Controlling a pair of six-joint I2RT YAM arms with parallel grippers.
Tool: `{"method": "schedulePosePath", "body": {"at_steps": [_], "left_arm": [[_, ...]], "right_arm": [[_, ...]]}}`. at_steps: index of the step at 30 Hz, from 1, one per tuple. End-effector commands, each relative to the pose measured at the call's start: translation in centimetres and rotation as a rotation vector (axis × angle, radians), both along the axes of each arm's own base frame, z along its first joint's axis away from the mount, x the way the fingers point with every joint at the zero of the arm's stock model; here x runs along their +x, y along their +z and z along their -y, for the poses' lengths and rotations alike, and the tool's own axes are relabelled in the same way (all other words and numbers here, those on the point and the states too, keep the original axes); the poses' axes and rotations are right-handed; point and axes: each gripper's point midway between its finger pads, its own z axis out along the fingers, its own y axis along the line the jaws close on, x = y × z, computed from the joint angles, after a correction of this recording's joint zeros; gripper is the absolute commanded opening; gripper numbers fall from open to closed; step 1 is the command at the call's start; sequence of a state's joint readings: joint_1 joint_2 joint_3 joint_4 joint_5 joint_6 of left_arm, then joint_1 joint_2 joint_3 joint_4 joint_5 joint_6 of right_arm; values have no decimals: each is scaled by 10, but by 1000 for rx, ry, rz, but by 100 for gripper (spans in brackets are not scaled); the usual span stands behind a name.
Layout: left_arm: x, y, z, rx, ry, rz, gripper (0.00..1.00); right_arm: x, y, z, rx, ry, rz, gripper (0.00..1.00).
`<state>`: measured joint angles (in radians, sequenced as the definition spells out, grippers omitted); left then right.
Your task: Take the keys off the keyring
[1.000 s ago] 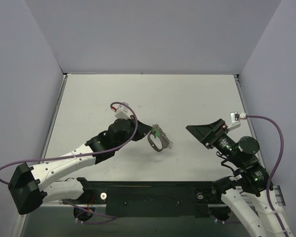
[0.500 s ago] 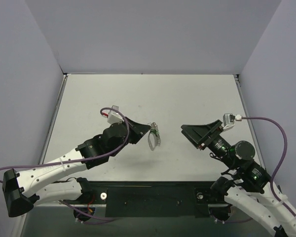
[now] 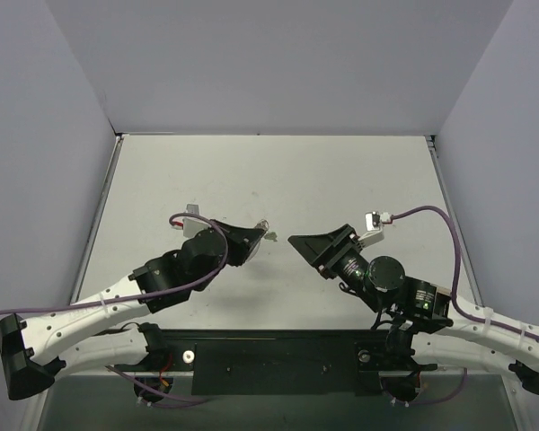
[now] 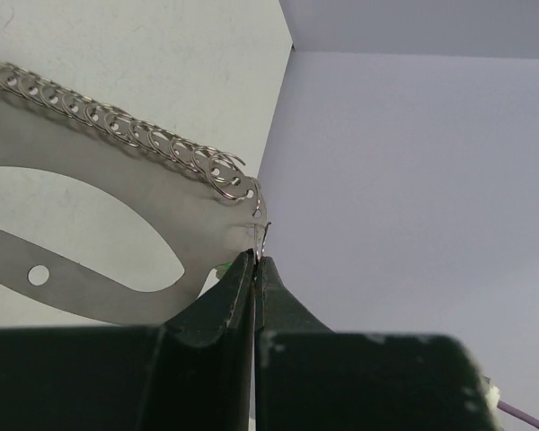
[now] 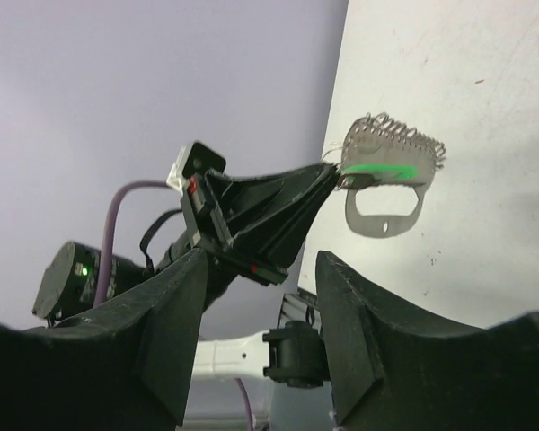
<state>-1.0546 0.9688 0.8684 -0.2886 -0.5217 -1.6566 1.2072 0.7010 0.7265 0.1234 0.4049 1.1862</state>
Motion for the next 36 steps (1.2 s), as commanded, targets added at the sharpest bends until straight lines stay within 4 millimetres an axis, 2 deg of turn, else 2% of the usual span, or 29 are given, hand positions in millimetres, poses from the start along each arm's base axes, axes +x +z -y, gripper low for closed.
{"method": "schedulePosePath", "body": {"at_steps": [1, 3, 6, 9, 12, 14, 17, 19, 24, 25, 26, 27, 30, 31, 32, 36], "left_arm": [[0, 1, -13, -91, 61, -10, 0], [-1, -8, -16, -90, 66, -14, 0], [0, -25, -23, 12, 73, -9, 0], [-3, -53, -36, 150, 97, -79, 0], [-2, -68, -37, 146, 97, -98, 0], [1, -81, -37, 167, 94, -111, 0], [6, -104, -39, 216, 67, -182, 0], [8, -114, -35, 219, 54, -201, 0], [14, -133, -30, 211, 54, -217, 0], [16, -137, -29, 219, 57, -227, 0], [17, -138, -29, 221, 57, -230, 0], [18, -141, -28, 227, 58, -237, 0], [21, -142, -24, 220, 57, -232, 0], [21, -143, -23, 220, 53, -231, 0], [22, -142, -21, 209, 50, -222, 0], [25, -140, -19, 165, 54, -202, 0]], "right_arm": [[18, 10, 12, 149, -144, -20, 47], [20, 0, 10, 144, -150, -37, 47], [22, -13, 8, 107, -162, -72, 45], [26, -31, 13, 100, -193, -123, 42], [35, -61, 10, 113, -168, -200, 41], [44, -80, 4, 215, -123, -265, 41], [55, -94, 4, 466, -102, -325, 39], [61, -100, 4, 508, -108, -341, 38], [65, -89, -11, 554, -65, -338, 36], [66, -92, -14, 560, -65, -354, 36], [68, -86, -15, 589, -56, -344, 36], [70, -92, -16, 596, -64, -366, 36], [72, -84, -23, 660, -42, -377, 33], [72, -89, -27, 651, -41, -390, 32], [73, -85, -28, 679, -36, -388, 32], [70, -90, -38, 715, -35, -421, 31]]}}
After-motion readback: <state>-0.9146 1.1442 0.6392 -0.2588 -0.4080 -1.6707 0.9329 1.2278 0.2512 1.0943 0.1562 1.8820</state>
